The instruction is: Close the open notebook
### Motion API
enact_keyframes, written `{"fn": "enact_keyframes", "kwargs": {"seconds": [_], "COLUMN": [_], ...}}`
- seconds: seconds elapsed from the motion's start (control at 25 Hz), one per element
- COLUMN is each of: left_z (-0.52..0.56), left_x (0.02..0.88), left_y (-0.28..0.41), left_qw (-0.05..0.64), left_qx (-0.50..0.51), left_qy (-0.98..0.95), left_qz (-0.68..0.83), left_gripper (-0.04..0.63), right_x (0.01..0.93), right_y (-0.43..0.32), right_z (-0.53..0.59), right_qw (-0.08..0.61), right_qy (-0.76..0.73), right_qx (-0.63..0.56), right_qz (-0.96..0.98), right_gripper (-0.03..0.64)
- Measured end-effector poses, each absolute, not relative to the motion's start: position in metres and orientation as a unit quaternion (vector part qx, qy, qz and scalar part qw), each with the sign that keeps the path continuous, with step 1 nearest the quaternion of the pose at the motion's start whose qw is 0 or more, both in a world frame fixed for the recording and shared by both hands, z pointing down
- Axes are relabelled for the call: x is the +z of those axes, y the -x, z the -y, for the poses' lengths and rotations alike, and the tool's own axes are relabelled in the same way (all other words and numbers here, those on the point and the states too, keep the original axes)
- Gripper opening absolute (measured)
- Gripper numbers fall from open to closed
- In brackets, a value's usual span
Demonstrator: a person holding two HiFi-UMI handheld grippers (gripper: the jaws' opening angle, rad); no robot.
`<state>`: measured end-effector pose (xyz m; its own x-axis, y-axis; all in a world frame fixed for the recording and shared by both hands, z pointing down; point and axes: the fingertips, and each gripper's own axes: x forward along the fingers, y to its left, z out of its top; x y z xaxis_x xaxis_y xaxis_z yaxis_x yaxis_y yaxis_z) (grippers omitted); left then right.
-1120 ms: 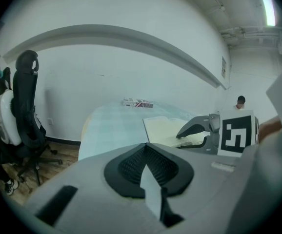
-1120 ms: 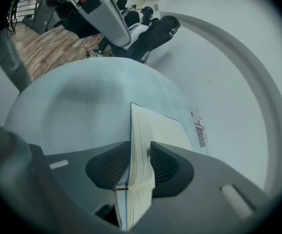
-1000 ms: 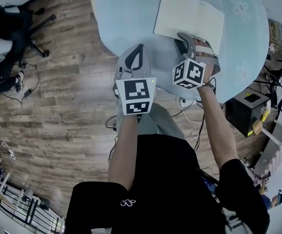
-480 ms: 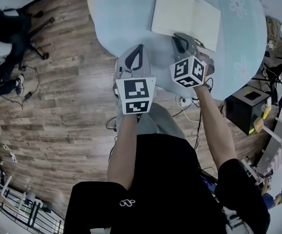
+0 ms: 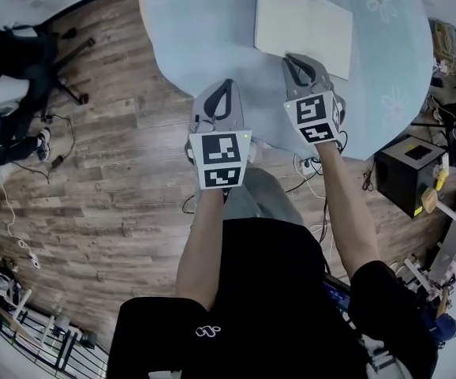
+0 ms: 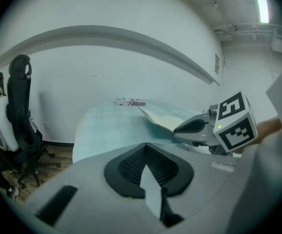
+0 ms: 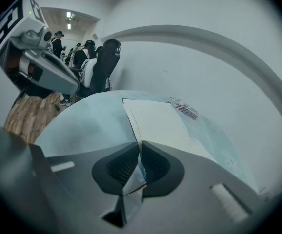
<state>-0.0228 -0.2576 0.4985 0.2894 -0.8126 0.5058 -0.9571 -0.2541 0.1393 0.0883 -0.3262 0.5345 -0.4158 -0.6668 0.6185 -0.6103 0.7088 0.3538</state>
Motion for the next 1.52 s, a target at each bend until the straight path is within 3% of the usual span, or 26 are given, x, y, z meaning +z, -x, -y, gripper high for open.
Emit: {"fn": "enact_keyframes", "kwargs": {"seconds": [1.52], "left_z": [0.253], "left_x": [0.468], "left_y": [-0.039], "left_qw": [0.184], "left_qx": [0.185], "left_qy": [-0.813], "left_qz": [0.52], "left_gripper": [0.003], "right_x": [0.54], "right_y": [-0.208], "right_z": [0.313], "right_qw": [0.015], "right_qy": [-0.583], "right_qx": [0.391], "right_qz": [0.712], "right_gripper": [0.025]}}
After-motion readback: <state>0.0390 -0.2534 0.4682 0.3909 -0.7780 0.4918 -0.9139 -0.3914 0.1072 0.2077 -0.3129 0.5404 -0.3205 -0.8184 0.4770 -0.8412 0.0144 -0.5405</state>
